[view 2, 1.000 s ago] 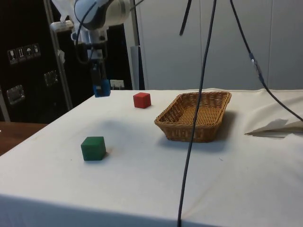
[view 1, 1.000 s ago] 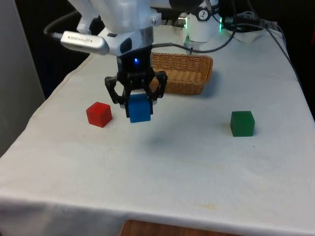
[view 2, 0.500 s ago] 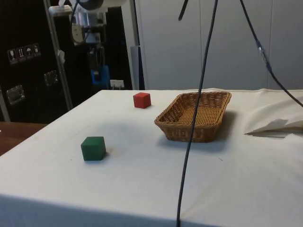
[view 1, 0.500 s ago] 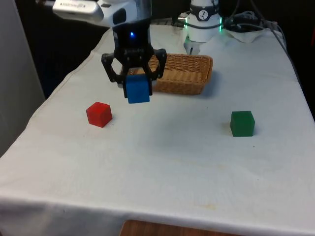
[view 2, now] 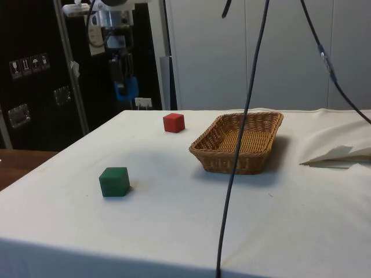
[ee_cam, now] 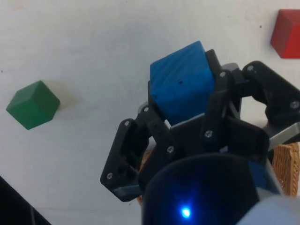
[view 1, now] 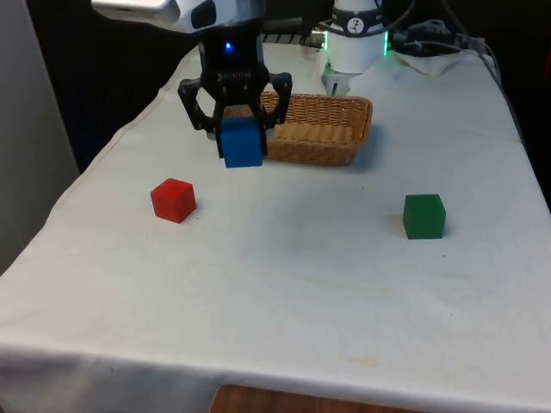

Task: Pick up the blue cube and place it into the basket.

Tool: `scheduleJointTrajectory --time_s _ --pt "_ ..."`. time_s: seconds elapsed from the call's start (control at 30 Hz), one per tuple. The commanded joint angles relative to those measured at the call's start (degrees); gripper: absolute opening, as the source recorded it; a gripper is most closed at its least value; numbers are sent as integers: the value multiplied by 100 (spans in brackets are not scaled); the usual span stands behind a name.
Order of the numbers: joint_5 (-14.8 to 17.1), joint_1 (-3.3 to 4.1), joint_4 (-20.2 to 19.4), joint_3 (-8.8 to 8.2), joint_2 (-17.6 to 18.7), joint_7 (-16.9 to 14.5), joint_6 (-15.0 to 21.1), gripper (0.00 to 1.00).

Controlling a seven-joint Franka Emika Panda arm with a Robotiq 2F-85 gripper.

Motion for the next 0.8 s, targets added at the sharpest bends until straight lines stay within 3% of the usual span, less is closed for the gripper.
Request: scheduleJointTrajectory --time_s 0.0,0.07,0.1,0.27,0.37,0.5,0.63,0.77 --pt "6 11 -138 -11 -92 17 80 1" --pt "6 11 -252 -11 -166 17 103 1" --pt "0 0 -115 0 -74 0 11 1" --pt "-11 17 -573 -23 -384 34 132 1" --pt "0 0 -573 -6 -390 6 40 1" --pt "-29 29 -882 -40 -625 46 138 1" --pt "0 6 -1014 -29 -733 17 52 1" --pt "-34 40 -1306 -57 -945 97 189 1"
